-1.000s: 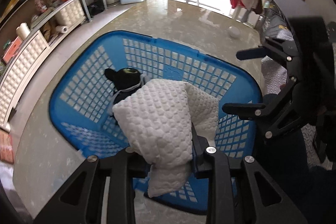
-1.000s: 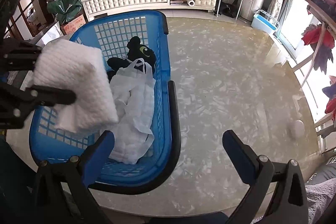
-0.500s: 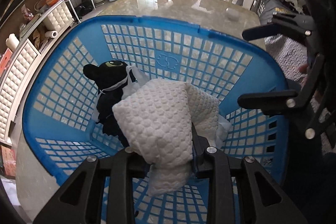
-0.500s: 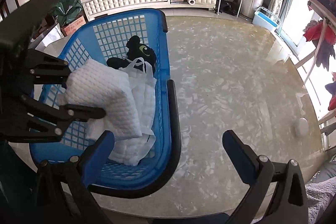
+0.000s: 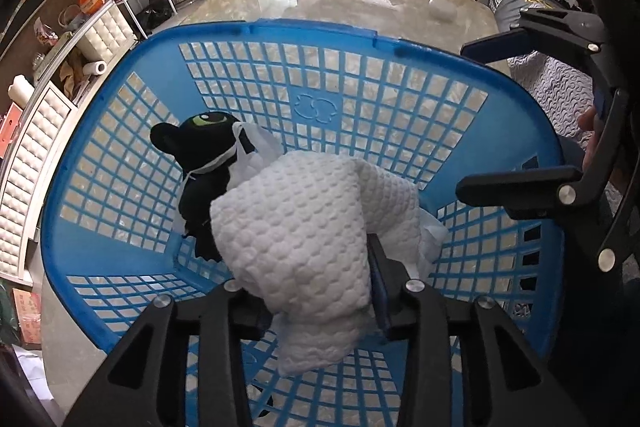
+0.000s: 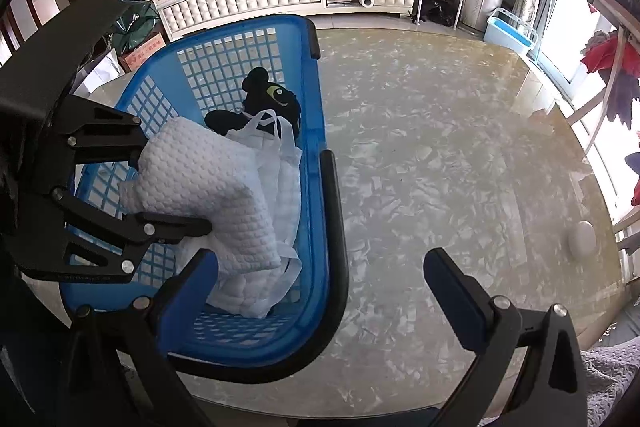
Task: Organize soft objects
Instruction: 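Carry the white quilted pillow over the basket with the left gripper and release it, then withdraw both grippers from the basket toward the black ring and blue cloth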
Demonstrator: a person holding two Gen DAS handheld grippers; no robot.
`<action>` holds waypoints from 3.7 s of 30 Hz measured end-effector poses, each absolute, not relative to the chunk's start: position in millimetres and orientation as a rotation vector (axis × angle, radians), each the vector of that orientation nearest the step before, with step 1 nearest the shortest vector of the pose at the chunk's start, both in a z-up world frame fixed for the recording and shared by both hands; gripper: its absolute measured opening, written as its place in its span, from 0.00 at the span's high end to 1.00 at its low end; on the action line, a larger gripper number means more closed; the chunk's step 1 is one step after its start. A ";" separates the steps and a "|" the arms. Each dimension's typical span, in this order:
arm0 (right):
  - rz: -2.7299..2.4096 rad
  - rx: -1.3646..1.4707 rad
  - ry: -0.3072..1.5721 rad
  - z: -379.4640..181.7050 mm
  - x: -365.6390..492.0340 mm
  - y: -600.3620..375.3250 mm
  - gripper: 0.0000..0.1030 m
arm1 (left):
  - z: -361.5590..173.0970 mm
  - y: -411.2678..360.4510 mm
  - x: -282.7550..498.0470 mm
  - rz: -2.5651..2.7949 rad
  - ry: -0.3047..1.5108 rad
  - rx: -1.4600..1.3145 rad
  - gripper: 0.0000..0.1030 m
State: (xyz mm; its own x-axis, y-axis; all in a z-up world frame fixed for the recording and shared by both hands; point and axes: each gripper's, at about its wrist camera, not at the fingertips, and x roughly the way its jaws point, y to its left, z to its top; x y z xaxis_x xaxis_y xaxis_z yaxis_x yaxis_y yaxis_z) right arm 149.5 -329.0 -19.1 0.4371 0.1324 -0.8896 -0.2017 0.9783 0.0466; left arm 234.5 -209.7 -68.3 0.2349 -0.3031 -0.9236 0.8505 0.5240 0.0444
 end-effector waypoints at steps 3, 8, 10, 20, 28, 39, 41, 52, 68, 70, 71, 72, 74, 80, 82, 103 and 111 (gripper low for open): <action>0.211 -0.069 1.100 -18.5 149.4 -329.5 0.00 | -68.6 -212.1 230.6 -0.877 1.040 0.654 0.55; 0.210 -0.068 1.099 -17.0 147.9 -330.5 0.00 | -60.9 -212.1 223.1 -0.886 1.010 0.667 0.31; 0.209 -0.064 1.099 -17.1 147.8 -330.7 0.00 | -56.7 -209.4 224.4 -0.869 0.996 0.661 0.24; 0.215 -0.039 1.094 -11.8 145.5 -330.6 0.00 | -30.2 -190.7 224.1 -0.829 0.975 0.612 0.11; 0.219 -0.038 1.081 -3.7 142.4 -323.4 0.00 | -11.9 -177.8 208.3 -0.792 0.946 0.586 0.11; 0.245 -0.072 1.049 11.8 132.3 -296.7 0.00 | 18.9 -132.6 185.3 -0.752 0.900 0.504 0.00; 0.257 -0.078 1.042 15.7 131.7 -287.9 0.00 | 22.6 -124.0 178.6 -0.741 0.896 0.500 0.00; 0.352 -0.131 1.024 25.7 135.2 -225.3 0.00 | 35.6 -55.2 160.7 -0.637 0.926 0.376 0.00; 0.514 -0.249 1.017 19.6 145.3 -121.4 0.00 | 19.8 47.8 147.3 -0.457 0.955 0.298 0.00; 0.534 -0.259 1.010 18.3 143.7 -114.5 0.00 | 14.8 60.3 146.7 -0.446 0.962 0.286 0.00; 0.547 -0.266 1.011 17.0 144.5 -108.5 0.00 | 12.2 66.0 147.0 -0.441 0.966 0.280 0.00; 0.560 -0.275 1.012 14.9 145.6 -102.5 0.00 | 10.4 70.0 146.9 -0.440 0.970 0.274 0.00; 0.576 -0.290 1.014 10.4 147.7 -94.1 0.00 | 4.2 80.3 149.0 -0.437 0.982 0.255 0.00; 0.610 -0.300 1.065 -14.6 154.9 -80.0 0.00 | -17.7 99.1 160.2 -0.422 1.014 0.243 0.00; 0.608 -0.311 1.077 -21.0 154.3 -72.8 0.00 | -23.7 102.9 164.0 -0.425 1.019 0.241 0.00; 0.280 -0.196 1.254 -105.6 202.9 -67.6 0.00 | -92.2 109.5 233.4 -0.512 1.058 0.289 0.00; 0.237 -0.178 1.298 -121.6 215.0 -75.8 0.08 | -113.4 103.7 260.1 -0.605 1.050 0.327 0.00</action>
